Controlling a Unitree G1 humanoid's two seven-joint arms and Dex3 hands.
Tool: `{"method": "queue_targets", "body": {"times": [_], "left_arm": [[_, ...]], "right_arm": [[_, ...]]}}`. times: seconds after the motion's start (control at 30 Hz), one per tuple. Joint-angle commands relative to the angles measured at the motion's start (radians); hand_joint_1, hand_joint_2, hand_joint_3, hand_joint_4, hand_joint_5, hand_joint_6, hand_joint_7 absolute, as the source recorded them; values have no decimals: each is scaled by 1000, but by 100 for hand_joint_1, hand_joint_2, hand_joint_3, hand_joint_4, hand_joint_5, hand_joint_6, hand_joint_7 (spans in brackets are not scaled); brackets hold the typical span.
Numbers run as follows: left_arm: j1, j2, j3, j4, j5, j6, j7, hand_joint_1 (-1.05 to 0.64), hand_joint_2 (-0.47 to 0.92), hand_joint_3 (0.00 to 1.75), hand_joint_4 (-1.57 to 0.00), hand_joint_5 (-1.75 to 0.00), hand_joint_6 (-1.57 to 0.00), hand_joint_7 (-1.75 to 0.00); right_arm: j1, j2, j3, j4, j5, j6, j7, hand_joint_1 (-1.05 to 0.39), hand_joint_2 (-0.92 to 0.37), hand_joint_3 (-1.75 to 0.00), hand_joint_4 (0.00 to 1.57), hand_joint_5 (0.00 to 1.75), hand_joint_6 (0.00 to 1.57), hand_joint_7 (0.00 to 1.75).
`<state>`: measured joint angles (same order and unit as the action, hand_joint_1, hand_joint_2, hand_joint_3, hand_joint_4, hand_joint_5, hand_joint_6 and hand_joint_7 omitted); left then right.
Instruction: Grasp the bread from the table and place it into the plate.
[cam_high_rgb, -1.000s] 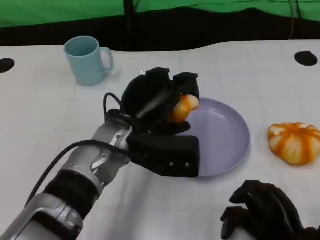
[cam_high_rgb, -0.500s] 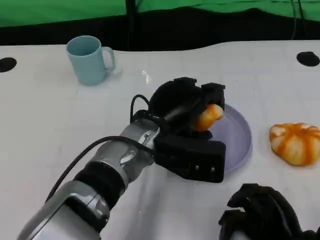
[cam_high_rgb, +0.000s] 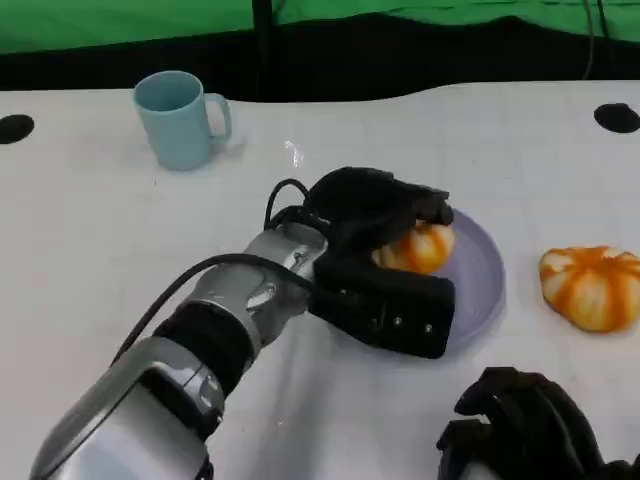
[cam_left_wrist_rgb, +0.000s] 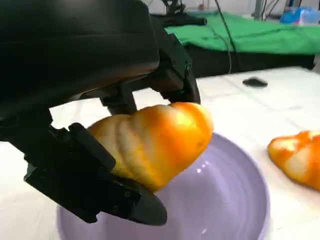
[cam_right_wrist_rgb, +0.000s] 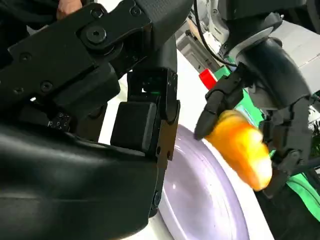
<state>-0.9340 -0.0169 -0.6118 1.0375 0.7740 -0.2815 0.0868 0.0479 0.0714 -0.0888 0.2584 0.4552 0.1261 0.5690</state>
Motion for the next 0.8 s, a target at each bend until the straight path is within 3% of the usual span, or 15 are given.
{"method": "queue_targets", "body": {"times": [0.03,0.17,0.43,0.63,0.8], "left_arm": [[-38,28,-27,-43,16,45,-105,-92,92,24,-28,-30,-21,-1],[-39,41,-42,-76,26,75,-157,-103,92,27,-17,-22,-10,0],[-29,69,-51,-141,25,112,-231,-105,92,32,-12,-18,-5,0],[1,99,-42,-203,16,111,-239,-105,92,33,-13,-19,-7,-1],[83,172,-7,-312,-16,63,-210,-104,92,32,-19,-21,-12,-3]], "right_arm": [[12,-4,-8,-19,12,0,-3,-103,-74,0,157,77,157,38],[11,-5,-9,-21,16,9,-2,-102,-74,0,156,77,157,37],[6,-9,-10,-13,17,5,7,-102,-73,0,156,77,157,37],[9,-9,-6,-21,8,2,-5,-104,-74,0,157,77,157,38],[7,-7,-11,-17,13,2,-6,-103,-74,0,157,77,157,39]]}}
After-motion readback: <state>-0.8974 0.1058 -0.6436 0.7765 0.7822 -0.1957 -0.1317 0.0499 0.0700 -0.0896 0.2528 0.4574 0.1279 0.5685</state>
